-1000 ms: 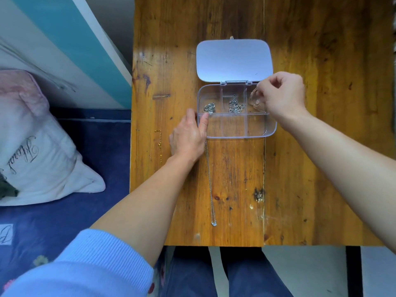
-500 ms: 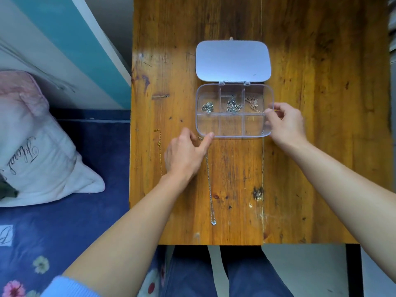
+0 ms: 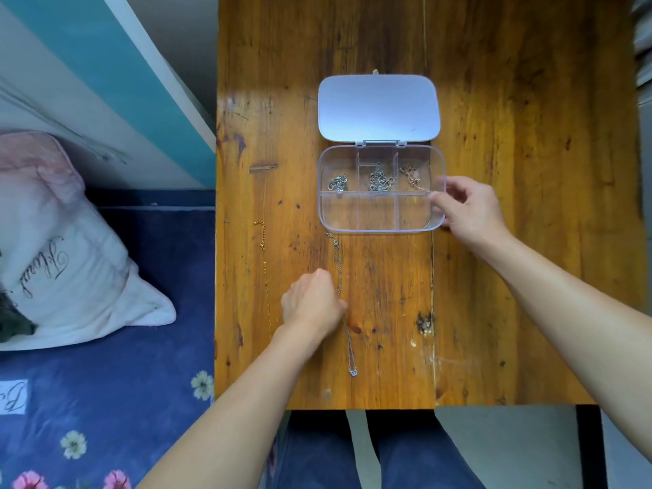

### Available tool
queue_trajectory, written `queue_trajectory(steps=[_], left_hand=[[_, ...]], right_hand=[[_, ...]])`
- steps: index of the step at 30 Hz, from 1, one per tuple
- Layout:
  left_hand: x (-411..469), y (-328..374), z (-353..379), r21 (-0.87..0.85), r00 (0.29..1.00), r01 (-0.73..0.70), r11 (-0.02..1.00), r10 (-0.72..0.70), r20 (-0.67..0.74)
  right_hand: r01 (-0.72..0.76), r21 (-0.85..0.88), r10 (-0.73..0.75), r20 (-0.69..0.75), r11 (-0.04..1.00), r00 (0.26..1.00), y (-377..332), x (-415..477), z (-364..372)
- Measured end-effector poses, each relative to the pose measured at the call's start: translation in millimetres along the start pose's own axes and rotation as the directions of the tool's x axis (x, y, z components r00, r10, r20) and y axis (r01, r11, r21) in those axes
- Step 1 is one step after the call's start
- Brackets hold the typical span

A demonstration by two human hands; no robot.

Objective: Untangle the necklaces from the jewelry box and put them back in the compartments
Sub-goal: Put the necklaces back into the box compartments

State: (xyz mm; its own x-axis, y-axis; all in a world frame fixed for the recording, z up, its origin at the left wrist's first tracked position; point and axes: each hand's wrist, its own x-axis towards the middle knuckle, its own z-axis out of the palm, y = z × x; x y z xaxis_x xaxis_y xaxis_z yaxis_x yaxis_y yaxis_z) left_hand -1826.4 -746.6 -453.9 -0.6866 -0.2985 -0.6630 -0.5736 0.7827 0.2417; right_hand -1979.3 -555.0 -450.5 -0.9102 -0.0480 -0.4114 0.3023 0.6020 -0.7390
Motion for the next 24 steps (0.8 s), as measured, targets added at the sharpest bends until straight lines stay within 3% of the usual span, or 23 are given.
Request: queue_trajectory(steps=[5,10,13,18,24], left_hand=[[-3,-5,-1,-0.176,0.999,-0.032,0.984,0.03,-0.016],[-6,-8,-13,-0.452,0.989,-0.144,0.88,0.12,-0.082],[-8,-2,-24,-0.533,0.978,-0.201,0.822,0.136,-0.158],[-14,7,-42,-0.576,0.939,-0.326,0.749,0.187,-0.288],[-24,23,-73,-0.653,0.908,-0.396,0.646,0.168,-0.385]], right_hand=[[0.238,-0.362,-0.288,-0.09,0.901,0.953,-2,-4,-1],[0.2,-0.613,-0.242,0.014,0.765,0.97,-7,4,0],[0.217,-0.624,-0.268,0.013,0.75,0.963,-12,9,0],[0.264,-0.476,-0.332,-0.064,0.839,0.941,-24,12,-4],[0.197,-0.421,-0.245,-0.06,0.885,0.968,-22,20,4]])
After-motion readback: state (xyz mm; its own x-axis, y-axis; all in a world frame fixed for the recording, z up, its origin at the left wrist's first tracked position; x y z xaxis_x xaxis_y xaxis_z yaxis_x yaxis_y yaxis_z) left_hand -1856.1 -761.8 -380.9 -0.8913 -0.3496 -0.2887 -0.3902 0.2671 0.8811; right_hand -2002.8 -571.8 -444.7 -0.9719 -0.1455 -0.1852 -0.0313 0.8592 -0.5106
